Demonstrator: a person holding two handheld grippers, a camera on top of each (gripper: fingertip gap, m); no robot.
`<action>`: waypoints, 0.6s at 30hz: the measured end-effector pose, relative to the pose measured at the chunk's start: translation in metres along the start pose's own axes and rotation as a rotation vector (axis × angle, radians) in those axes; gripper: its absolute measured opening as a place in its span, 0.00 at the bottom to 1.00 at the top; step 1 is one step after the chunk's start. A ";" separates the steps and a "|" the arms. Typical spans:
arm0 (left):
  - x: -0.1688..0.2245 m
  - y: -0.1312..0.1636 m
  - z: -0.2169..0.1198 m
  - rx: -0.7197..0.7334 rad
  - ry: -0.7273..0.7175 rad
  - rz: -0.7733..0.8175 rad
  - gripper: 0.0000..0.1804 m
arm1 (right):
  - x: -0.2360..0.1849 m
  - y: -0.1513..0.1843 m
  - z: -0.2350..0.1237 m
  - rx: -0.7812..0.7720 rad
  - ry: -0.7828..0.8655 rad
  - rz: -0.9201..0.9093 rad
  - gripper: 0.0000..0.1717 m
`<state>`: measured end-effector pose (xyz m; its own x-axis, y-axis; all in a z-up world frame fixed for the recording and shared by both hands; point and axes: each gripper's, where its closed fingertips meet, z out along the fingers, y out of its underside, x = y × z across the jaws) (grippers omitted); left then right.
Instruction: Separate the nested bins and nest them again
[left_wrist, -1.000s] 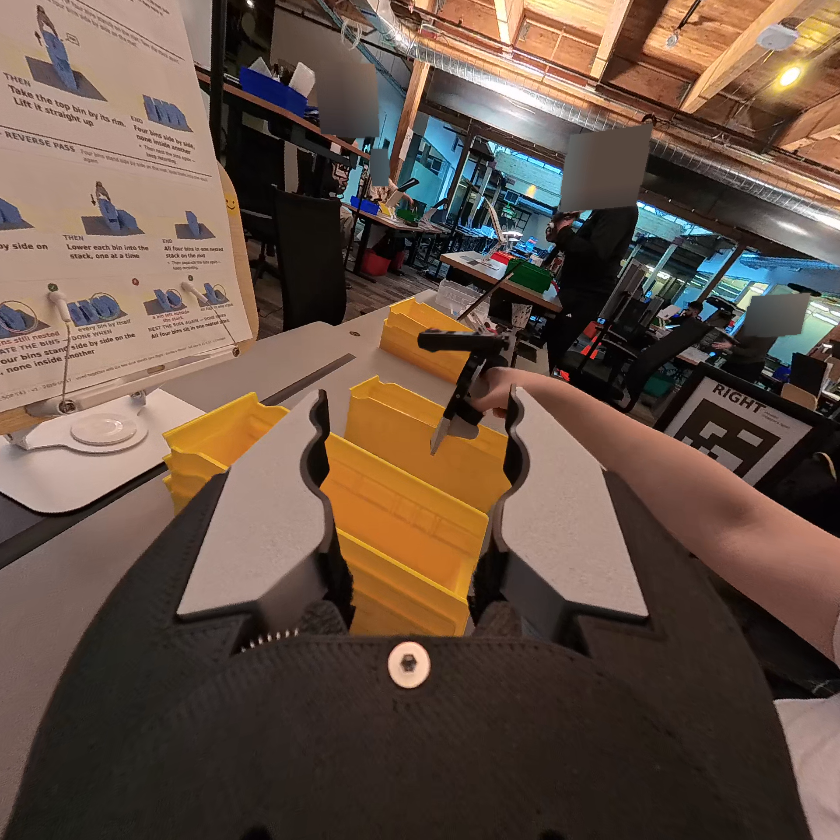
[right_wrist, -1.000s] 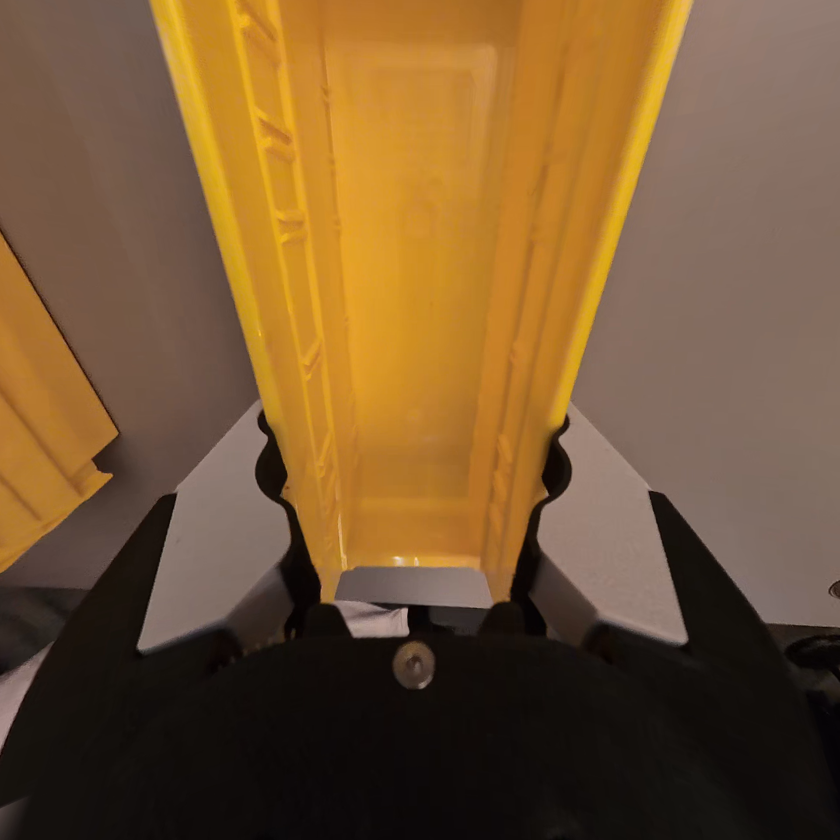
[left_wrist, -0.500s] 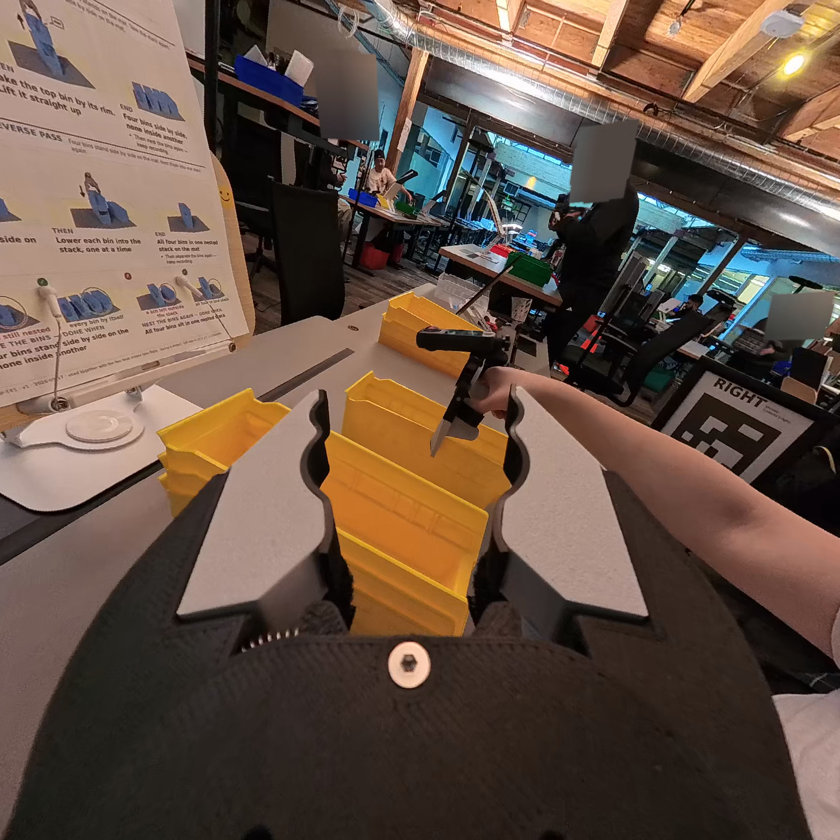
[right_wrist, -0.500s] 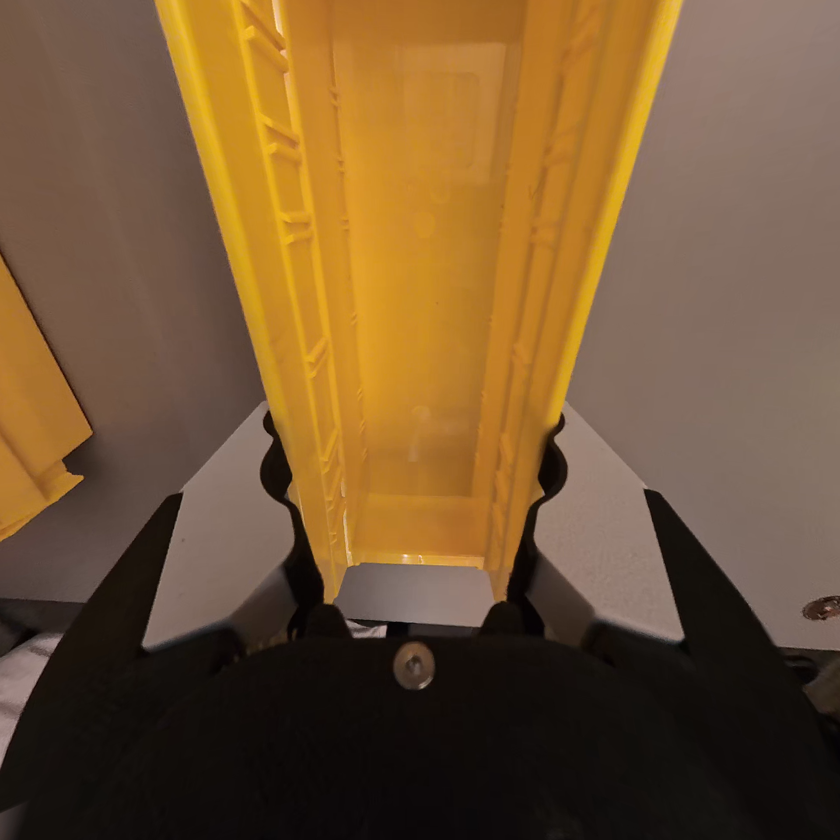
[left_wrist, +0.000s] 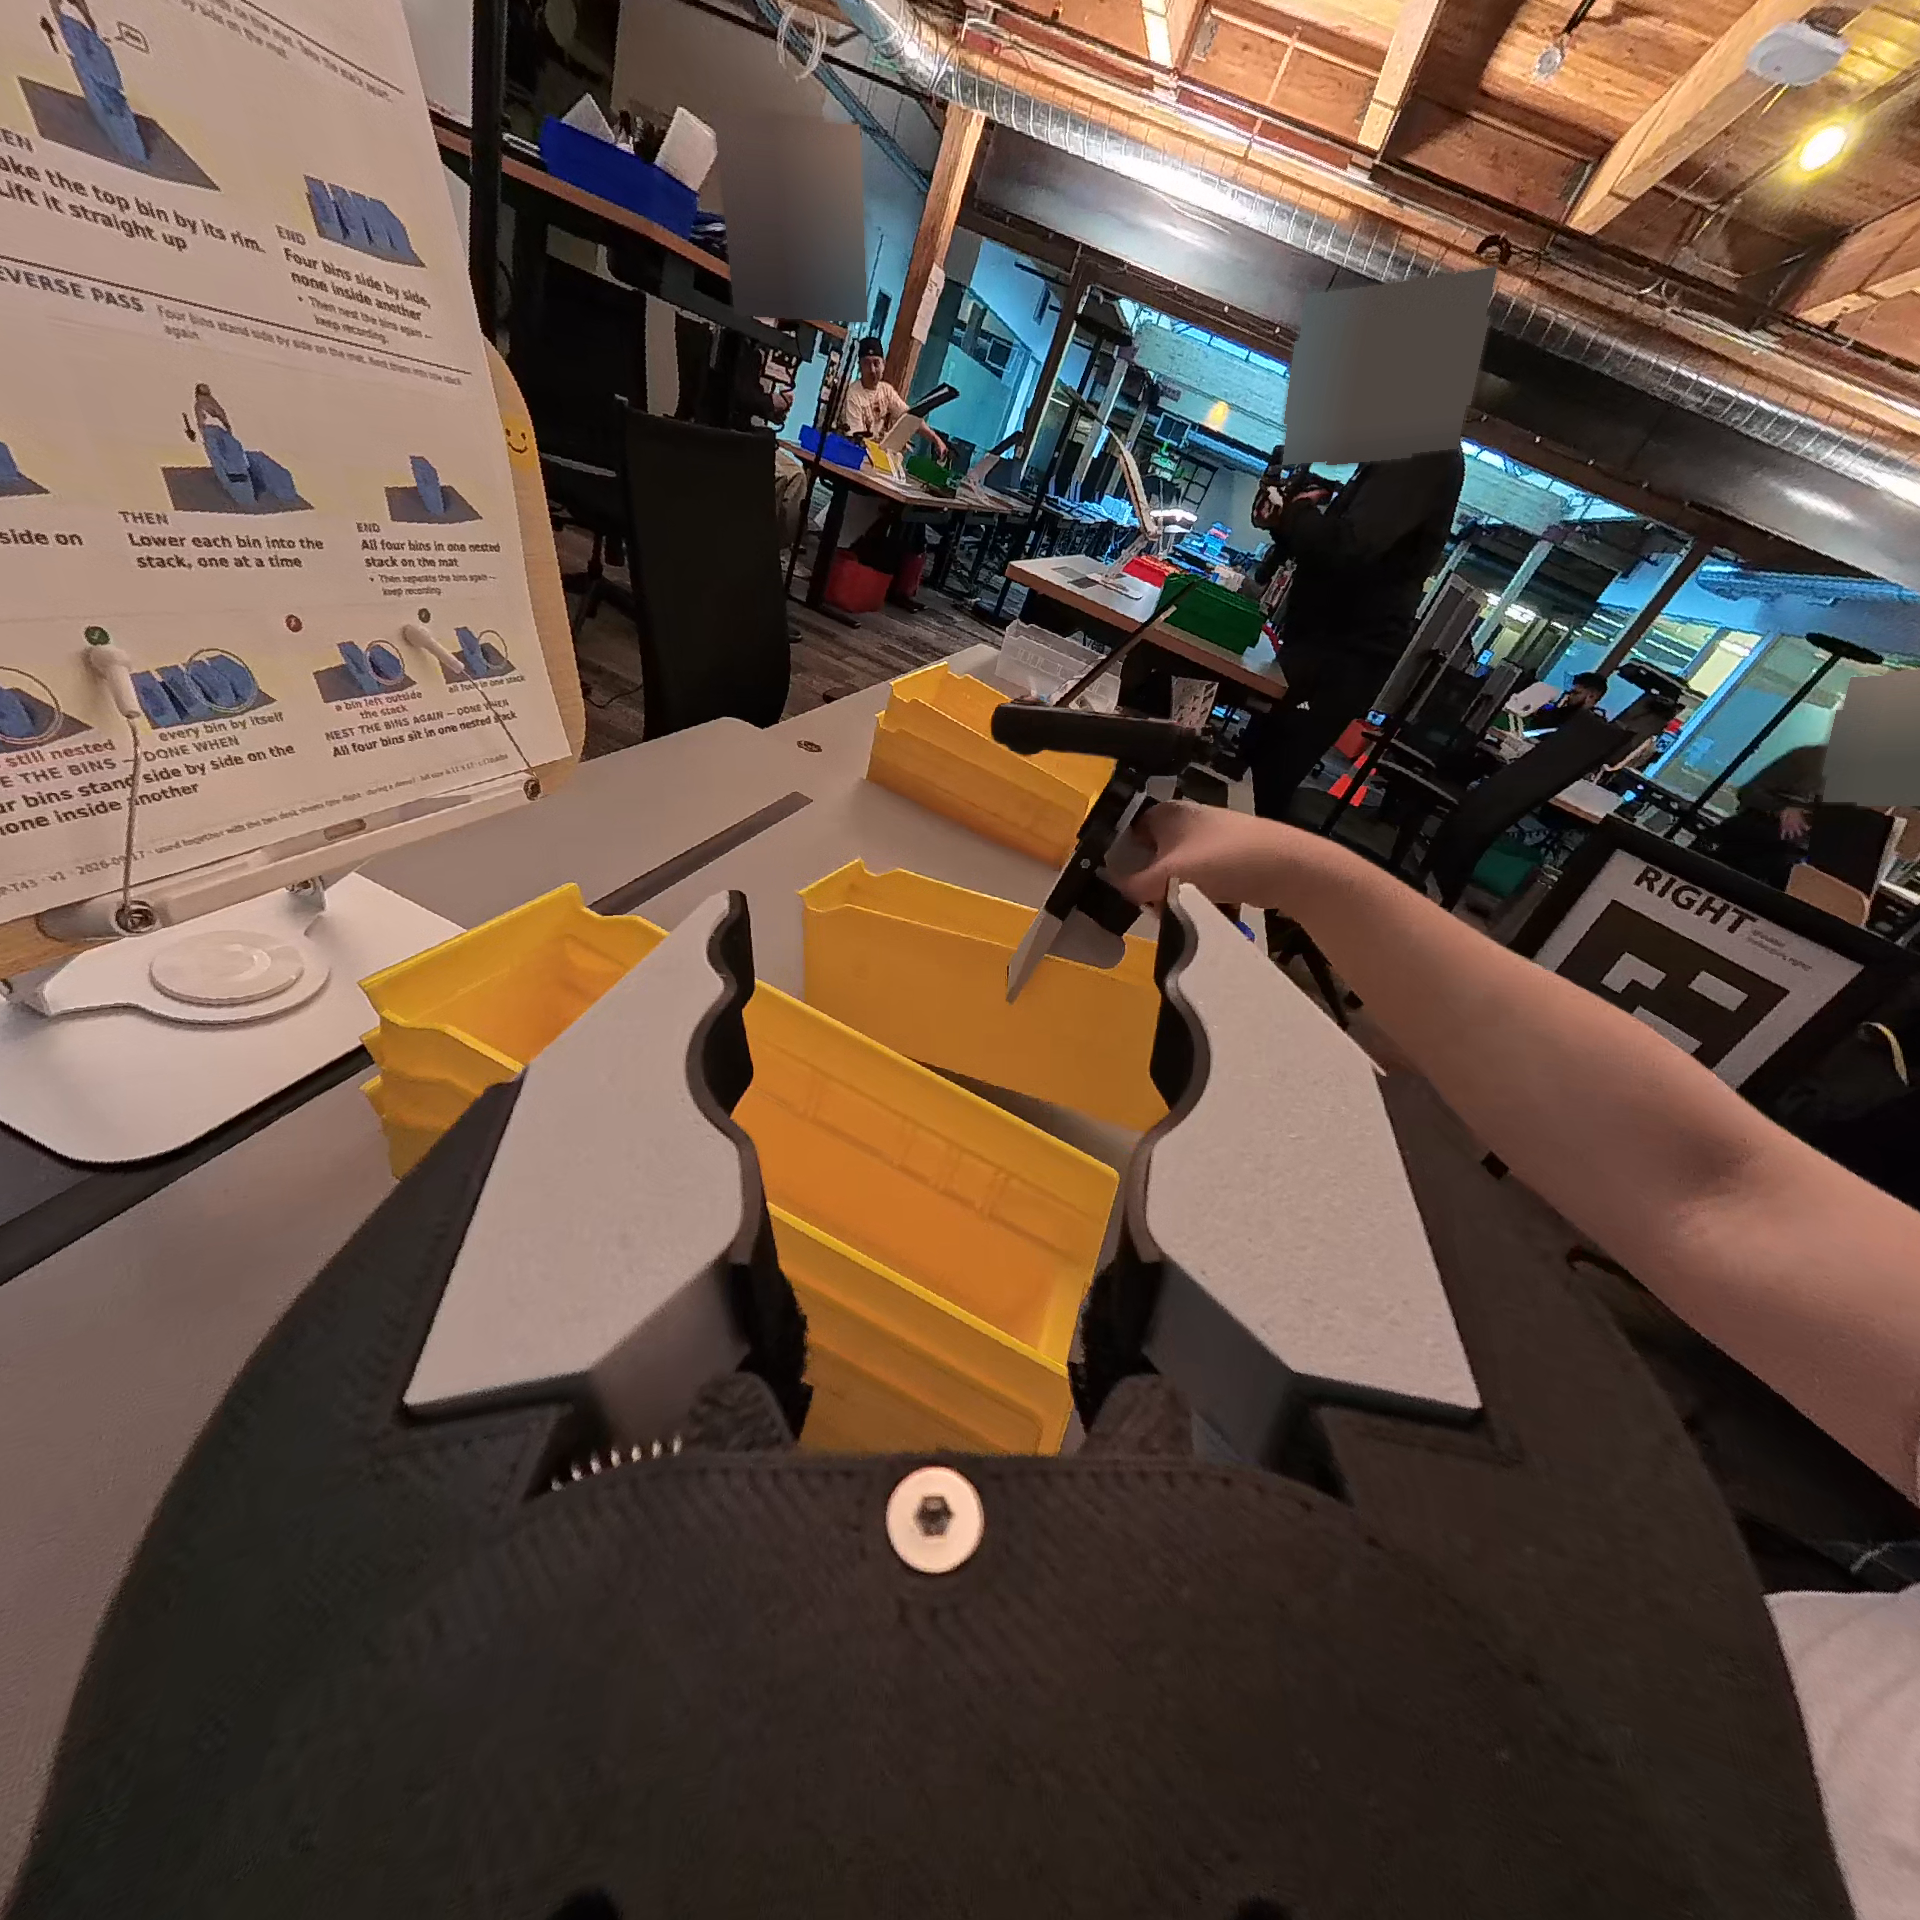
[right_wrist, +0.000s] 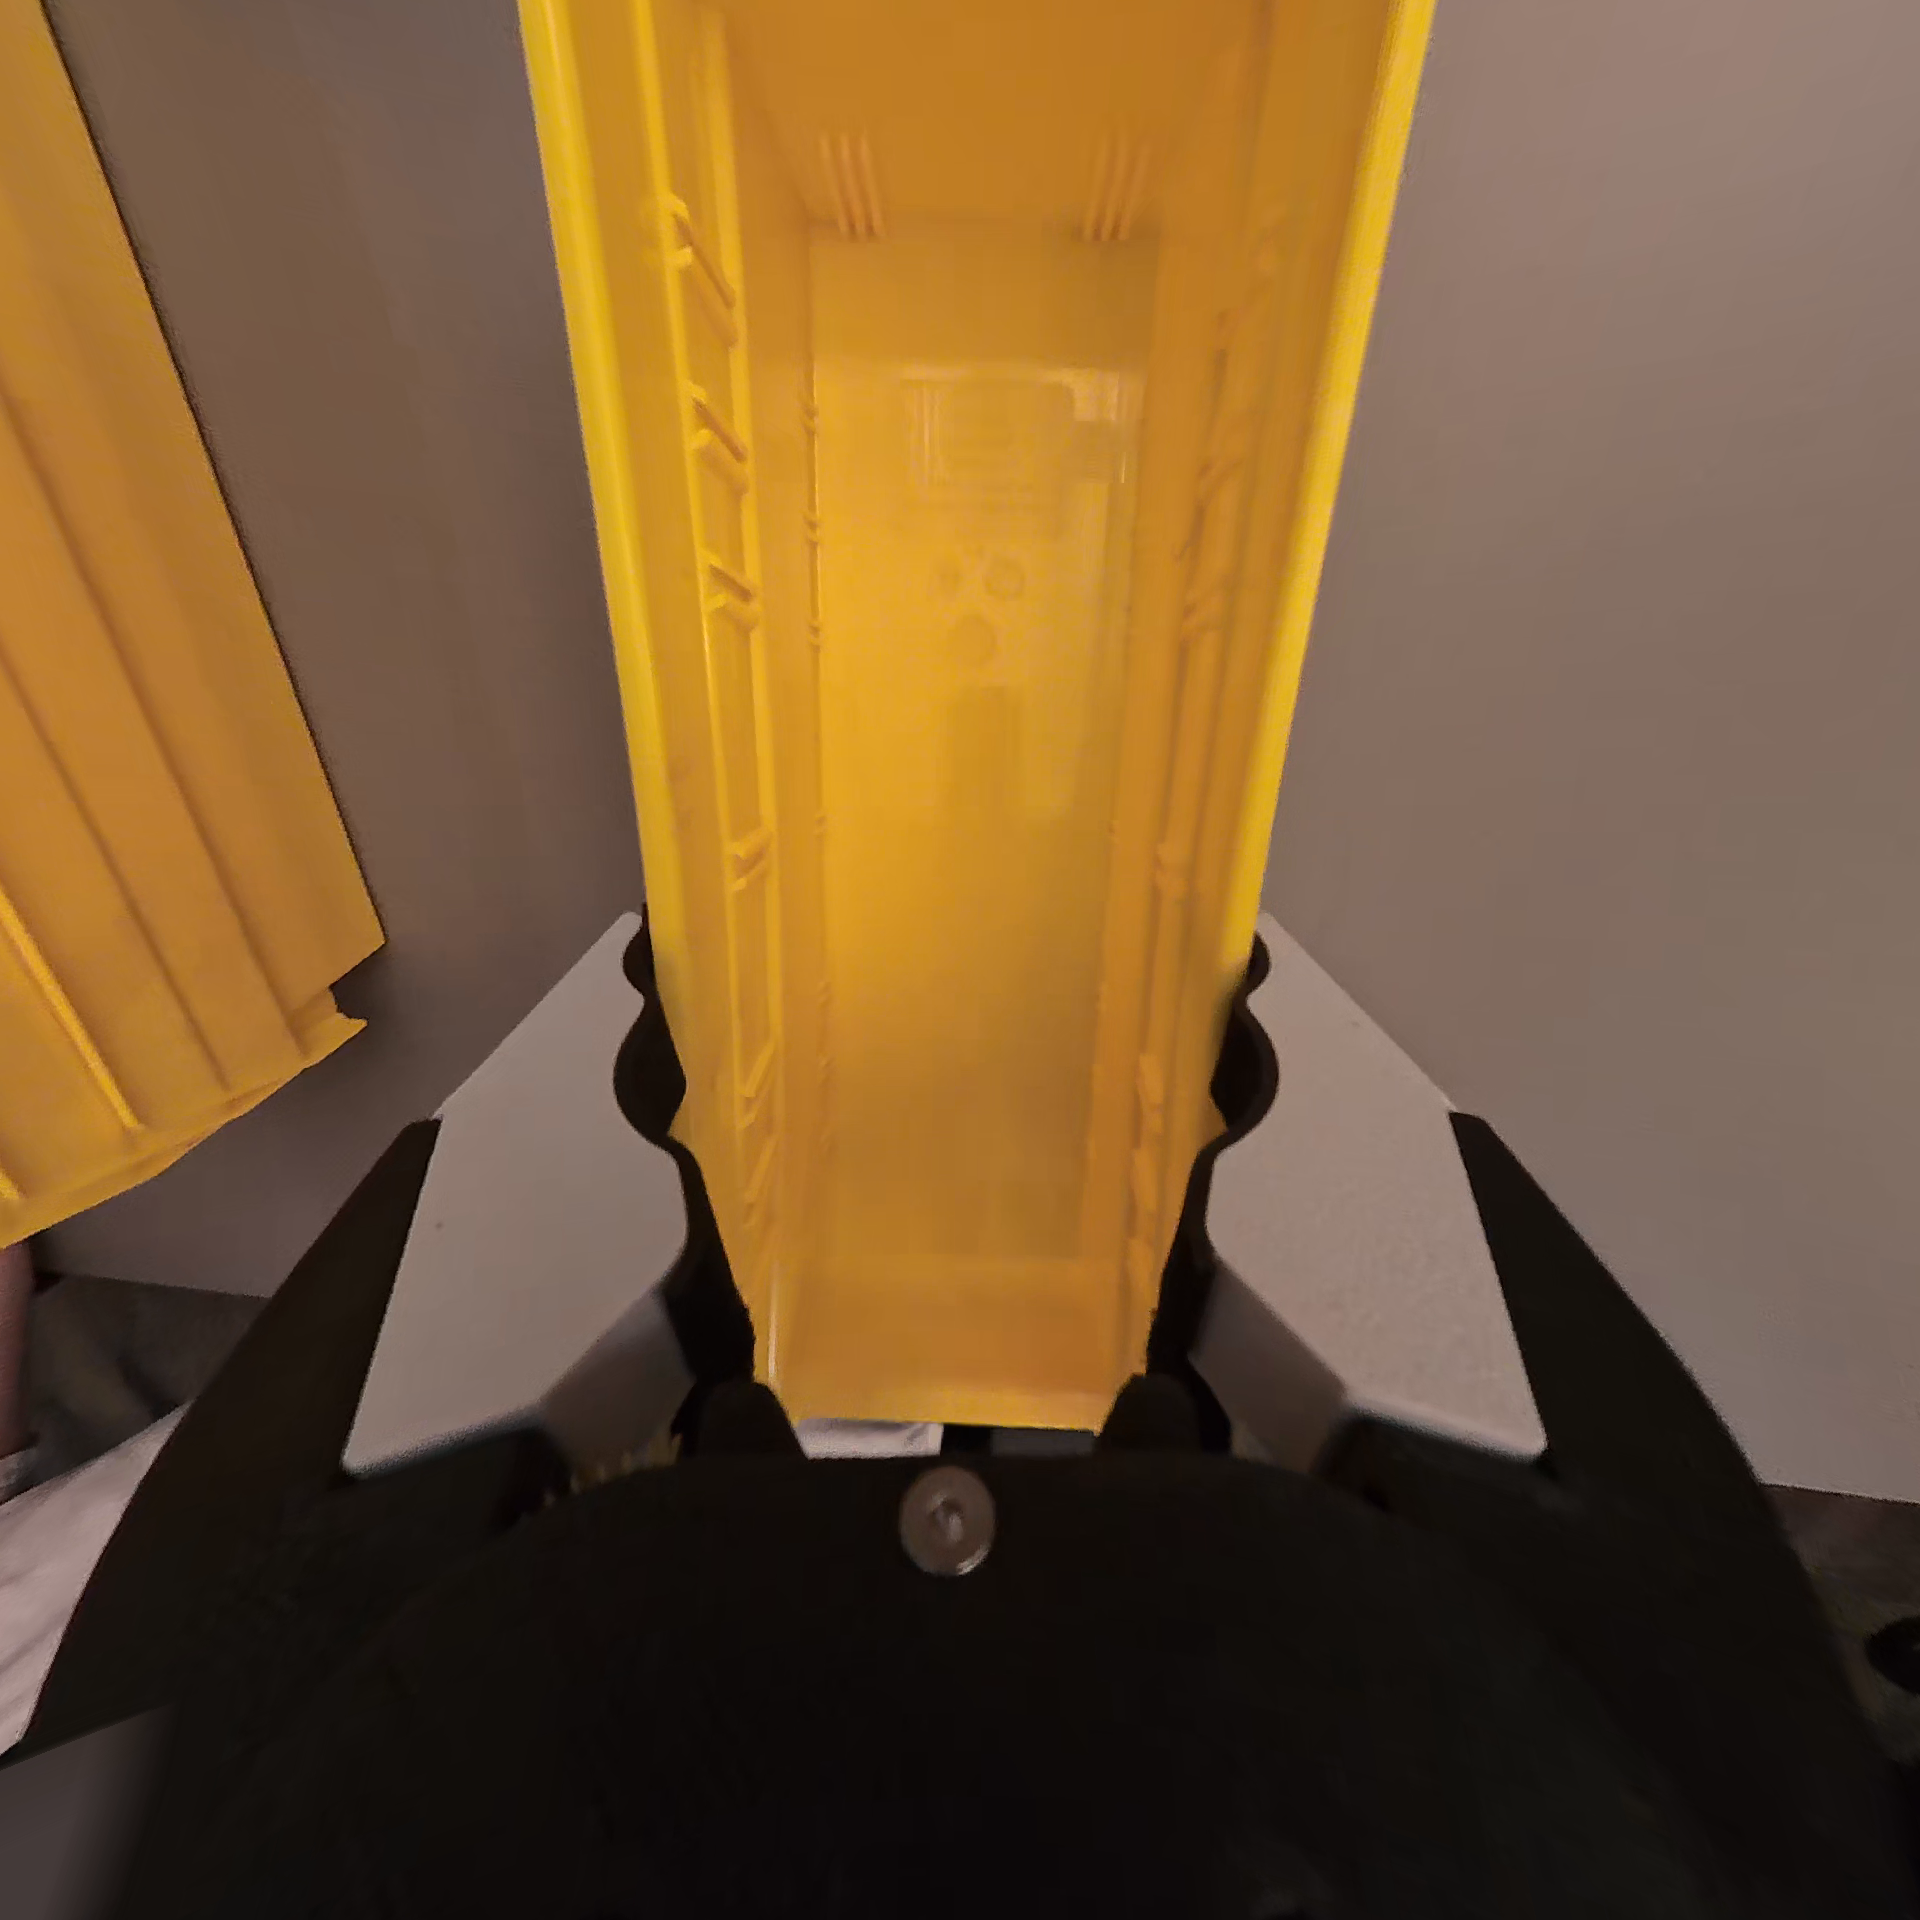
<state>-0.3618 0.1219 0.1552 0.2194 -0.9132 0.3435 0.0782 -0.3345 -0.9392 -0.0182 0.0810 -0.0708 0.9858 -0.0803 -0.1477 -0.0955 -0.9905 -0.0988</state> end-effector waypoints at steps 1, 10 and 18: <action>0.000 0.000 0.000 0.000 0.000 0.000 0.43 | -0.001 0.001 -0.002 -0.001 -0.004 0.001 0.61; 0.001 -0.001 -0.001 0.002 0.000 0.003 0.43 | -0.004 -0.002 -0.021 0.025 -0.012 0.000 0.61; -0.001 -0.001 -0.001 0.002 -0.007 0.001 0.43 | -0.019 -0.014 -0.066 0.070 0.004 -0.012 0.61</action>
<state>-0.3628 0.1232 0.1552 0.2261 -0.9120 0.3423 0.0799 -0.3329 -0.9396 -0.0263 0.0894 -0.0021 0.9875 -0.0686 -0.1422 -0.0925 -0.9813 -0.1690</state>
